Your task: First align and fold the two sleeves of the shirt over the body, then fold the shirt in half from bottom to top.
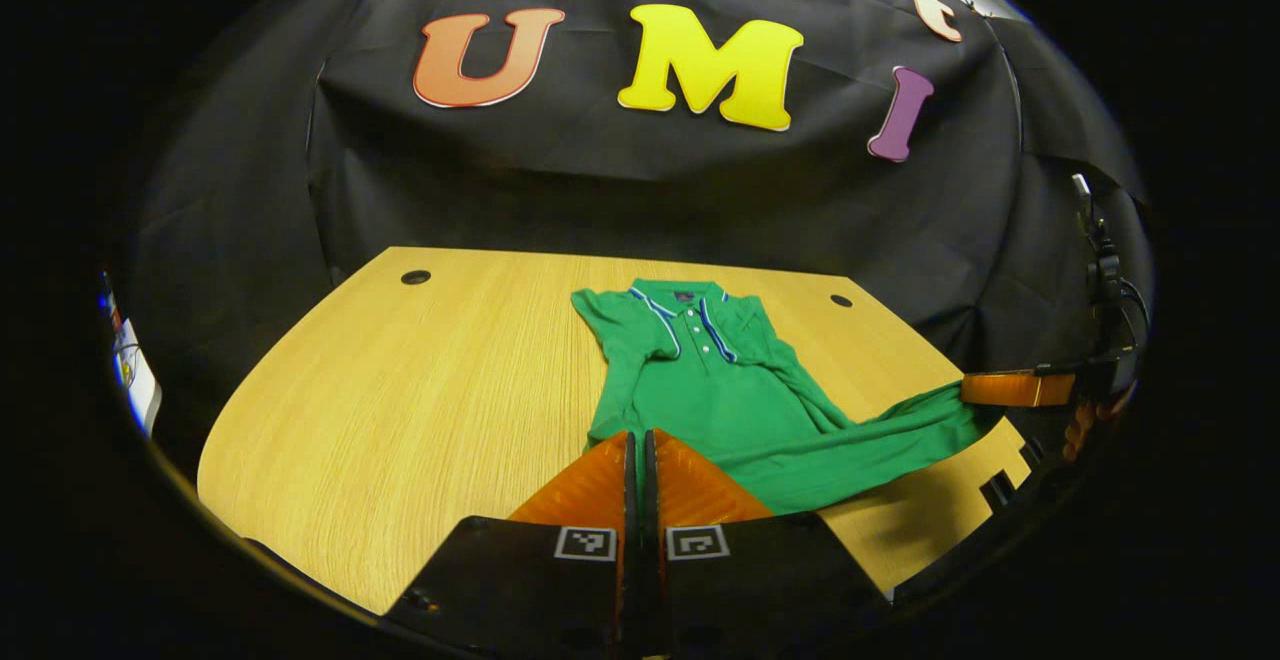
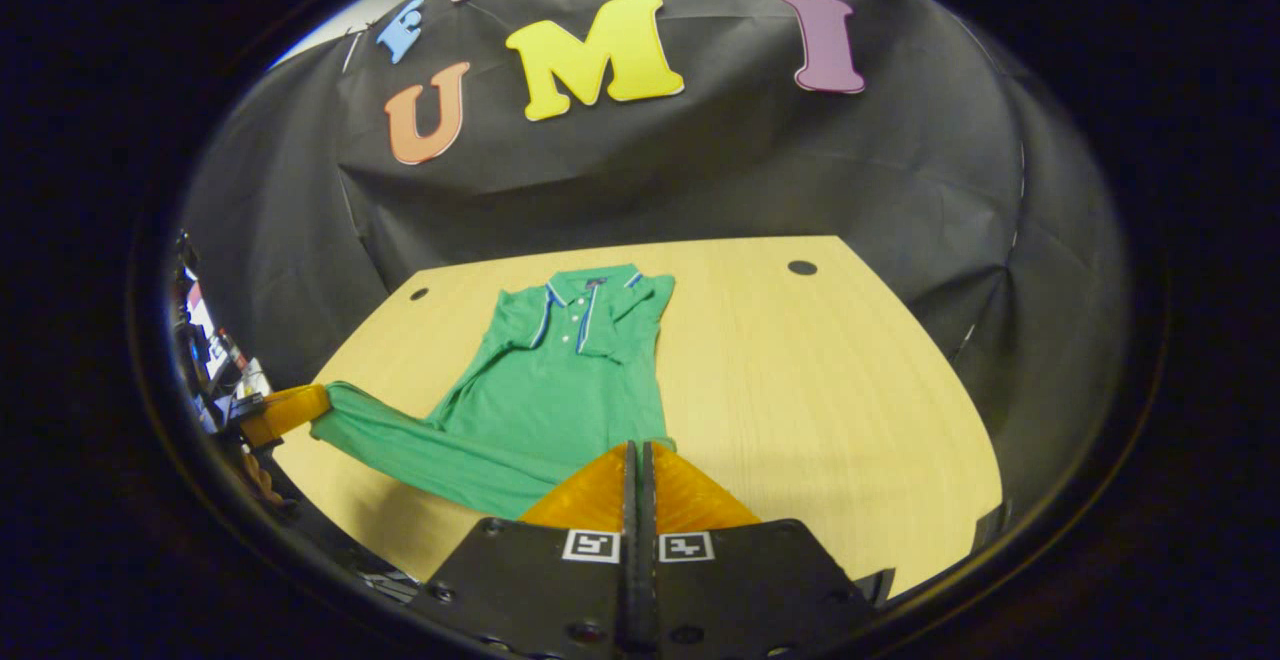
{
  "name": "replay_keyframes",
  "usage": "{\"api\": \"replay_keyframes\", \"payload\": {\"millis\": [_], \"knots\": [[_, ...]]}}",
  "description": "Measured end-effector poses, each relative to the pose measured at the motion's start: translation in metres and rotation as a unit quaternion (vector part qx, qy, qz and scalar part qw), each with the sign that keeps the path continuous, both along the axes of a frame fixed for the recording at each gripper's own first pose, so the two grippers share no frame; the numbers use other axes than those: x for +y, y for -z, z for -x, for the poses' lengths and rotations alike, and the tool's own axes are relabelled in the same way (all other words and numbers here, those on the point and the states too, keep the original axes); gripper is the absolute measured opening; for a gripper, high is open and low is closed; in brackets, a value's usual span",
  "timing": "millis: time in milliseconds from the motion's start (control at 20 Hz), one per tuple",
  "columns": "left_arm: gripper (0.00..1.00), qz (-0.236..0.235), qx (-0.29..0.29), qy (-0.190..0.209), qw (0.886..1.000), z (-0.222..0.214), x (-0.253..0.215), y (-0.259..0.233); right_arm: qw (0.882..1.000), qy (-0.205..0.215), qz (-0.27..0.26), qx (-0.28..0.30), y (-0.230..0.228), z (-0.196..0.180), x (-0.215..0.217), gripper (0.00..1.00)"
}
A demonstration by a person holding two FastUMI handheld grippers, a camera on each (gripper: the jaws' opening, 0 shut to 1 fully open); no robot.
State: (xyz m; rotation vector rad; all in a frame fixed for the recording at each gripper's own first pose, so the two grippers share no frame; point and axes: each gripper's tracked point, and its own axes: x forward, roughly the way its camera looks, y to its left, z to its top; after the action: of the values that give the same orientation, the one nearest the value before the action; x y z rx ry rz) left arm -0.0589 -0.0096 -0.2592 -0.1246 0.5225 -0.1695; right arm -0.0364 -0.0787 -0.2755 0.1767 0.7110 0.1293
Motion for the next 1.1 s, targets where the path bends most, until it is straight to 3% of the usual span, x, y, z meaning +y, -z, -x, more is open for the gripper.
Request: {"api": "replay_keyframes", "payload": {"millis": [350, 650, 1100], "knots": [[0.06, -0.019, -0.014, 0.004, 1.0, -0.09, 0.002, -0.025, 1.0, 0.001, -0.005, -0.019, -0.032, -0.101, 0.002, 0.0], [0.06, 0.001, -0.022, -0.012, 1.0, -0.175, -0.002, -0.028, 0.999, -0.004, -0.016, -0.034, -0.043, -0.193, 0.004, 0.0], [0.06, 0.017, -0.023, -0.03, 0.999, -0.285, 0.013, -0.001, 0.999, -0.03, -0.015, -0.031, -0.019, -0.304, 0.025, 0.0]]}}
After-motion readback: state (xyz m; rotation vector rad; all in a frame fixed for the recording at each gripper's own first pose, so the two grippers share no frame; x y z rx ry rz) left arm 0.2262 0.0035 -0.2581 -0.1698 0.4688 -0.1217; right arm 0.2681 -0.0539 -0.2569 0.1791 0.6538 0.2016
